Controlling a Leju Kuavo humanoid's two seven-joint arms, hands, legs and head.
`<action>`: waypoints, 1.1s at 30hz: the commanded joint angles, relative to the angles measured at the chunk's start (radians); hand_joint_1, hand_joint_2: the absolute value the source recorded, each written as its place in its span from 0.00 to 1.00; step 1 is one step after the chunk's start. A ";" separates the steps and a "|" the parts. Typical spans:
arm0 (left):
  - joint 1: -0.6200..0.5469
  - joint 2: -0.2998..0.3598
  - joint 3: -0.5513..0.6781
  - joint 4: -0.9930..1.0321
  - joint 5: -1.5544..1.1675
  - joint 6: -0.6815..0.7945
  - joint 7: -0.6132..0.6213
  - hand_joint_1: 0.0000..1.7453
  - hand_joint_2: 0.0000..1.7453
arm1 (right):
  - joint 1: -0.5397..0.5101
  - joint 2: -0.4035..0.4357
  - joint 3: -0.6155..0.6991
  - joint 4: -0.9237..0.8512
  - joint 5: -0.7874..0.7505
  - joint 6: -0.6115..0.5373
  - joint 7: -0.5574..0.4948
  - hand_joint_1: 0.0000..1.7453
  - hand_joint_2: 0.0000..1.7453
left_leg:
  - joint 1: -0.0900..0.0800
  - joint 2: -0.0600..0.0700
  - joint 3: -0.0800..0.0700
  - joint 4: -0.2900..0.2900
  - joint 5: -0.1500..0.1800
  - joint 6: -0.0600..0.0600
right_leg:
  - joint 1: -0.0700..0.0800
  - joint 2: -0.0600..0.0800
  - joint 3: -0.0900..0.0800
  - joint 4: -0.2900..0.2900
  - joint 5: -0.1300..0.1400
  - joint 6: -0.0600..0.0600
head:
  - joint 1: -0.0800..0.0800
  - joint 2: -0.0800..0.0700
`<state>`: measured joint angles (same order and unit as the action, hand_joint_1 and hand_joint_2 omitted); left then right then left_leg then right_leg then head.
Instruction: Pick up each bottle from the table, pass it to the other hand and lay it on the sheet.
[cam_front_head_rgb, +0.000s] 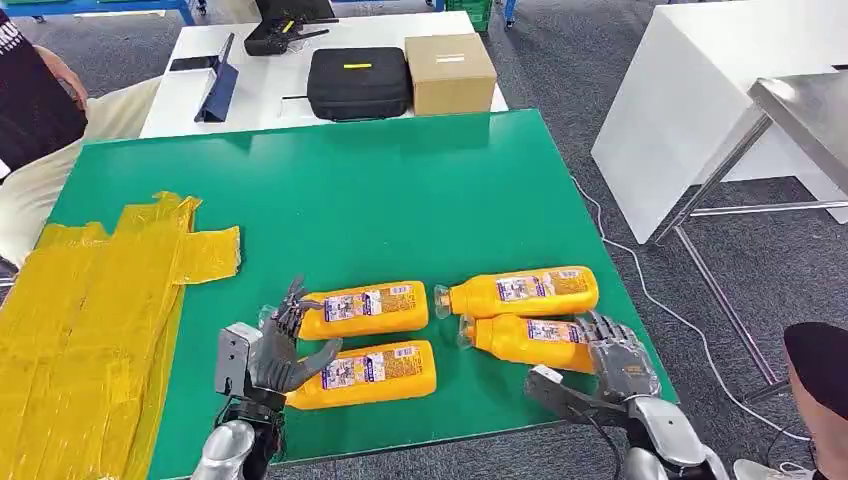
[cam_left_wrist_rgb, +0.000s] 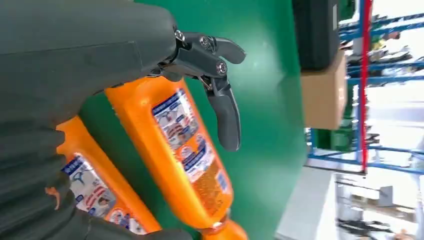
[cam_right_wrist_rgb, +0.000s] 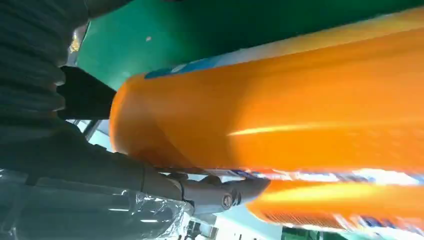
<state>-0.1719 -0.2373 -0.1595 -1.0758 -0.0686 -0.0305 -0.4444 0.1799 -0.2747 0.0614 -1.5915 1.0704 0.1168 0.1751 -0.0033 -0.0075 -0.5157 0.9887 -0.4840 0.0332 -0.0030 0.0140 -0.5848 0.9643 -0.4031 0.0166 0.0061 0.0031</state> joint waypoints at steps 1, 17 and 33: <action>0.024 0.048 -0.020 -0.127 0.067 -0.070 -0.026 0.00 1.00 | -0.035 -0.053 0.013 0.195 -0.030 0.035 -0.026 0.00 1.00 | 0.001 0.000 0.003 -0.001 -0.001 -0.001 | 0.001 -0.001 0.004 -0.002 0.000 0.000 | 0.000 0.000; 0.120 0.081 -0.045 -0.368 0.071 -0.061 -0.062 0.00 1.00 | -0.106 -0.035 0.070 0.313 -0.034 0.026 -0.061 0.56 1.00 | 0.001 0.004 0.014 -0.002 -0.001 0.000 | 0.001 0.002 0.014 -0.005 0.001 0.002 | 0.000 0.000; 0.110 0.075 -0.062 -0.365 0.048 -0.051 -0.051 0.00 1.00 | -0.107 0.042 0.026 0.259 -0.141 -0.082 -0.163 1.00 1.00 | -0.002 0.004 0.017 -0.002 -0.002 0.001 | 0.001 0.003 0.016 -0.005 0.001 0.002 | 0.000 0.000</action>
<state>-0.0481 -0.1923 -0.1957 -1.4580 -0.0103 -0.0908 -0.5070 0.0611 -0.3155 0.0866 -1.3955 0.9892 0.0558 0.0634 -0.0064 -0.0023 -0.4985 0.9885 -0.4862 0.0367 -0.0029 0.0193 -0.5692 0.9620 -0.4025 0.0197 0.0065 0.0034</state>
